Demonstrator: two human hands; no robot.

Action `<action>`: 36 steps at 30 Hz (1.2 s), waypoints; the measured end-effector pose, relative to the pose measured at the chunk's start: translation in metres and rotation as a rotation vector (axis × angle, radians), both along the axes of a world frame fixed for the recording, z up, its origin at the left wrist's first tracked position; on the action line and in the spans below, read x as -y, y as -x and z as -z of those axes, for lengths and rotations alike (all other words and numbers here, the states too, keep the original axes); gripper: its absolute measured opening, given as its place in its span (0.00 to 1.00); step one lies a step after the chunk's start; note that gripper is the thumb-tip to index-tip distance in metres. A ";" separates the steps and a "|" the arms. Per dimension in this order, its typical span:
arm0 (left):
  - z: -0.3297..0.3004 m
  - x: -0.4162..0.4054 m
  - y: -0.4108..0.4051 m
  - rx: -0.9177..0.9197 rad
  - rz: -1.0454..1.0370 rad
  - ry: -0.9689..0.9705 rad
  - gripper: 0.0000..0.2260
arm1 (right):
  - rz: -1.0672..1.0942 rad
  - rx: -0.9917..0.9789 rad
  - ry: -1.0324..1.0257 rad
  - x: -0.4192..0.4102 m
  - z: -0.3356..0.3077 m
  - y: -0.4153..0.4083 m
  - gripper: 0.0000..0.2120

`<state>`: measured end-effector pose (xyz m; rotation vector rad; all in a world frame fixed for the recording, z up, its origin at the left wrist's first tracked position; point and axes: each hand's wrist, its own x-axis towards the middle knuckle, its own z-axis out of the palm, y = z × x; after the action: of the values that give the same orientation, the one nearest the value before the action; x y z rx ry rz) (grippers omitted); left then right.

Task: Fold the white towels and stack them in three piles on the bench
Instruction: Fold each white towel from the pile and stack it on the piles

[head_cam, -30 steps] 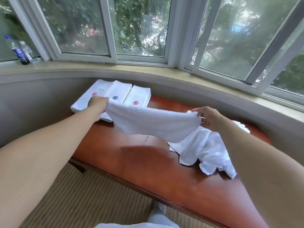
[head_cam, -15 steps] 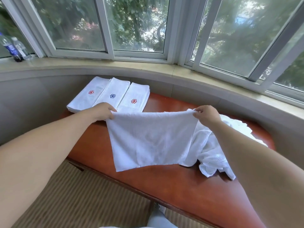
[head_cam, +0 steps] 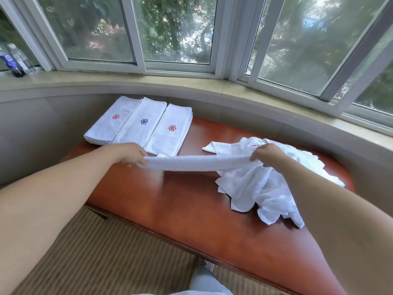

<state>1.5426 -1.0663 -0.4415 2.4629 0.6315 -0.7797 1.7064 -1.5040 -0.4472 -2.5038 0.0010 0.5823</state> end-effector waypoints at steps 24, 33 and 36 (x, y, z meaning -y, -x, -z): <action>0.187 0.041 -0.006 -0.026 -0.392 0.107 0.30 | 0.027 -0.374 -0.093 -0.065 0.167 0.009 0.23; 0.277 0.060 0.041 -0.149 -0.587 0.052 0.31 | 0.249 -0.464 -0.055 -0.035 0.265 0.063 0.21; 0.294 0.058 0.044 -0.149 -0.671 0.050 0.26 | 0.355 -0.408 -0.107 -0.032 0.285 0.067 0.13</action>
<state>1.4982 -1.1239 -0.7360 1.9518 1.3733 -0.6841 1.6390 -1.4720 -0.7320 -2.1687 0.5400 0.8983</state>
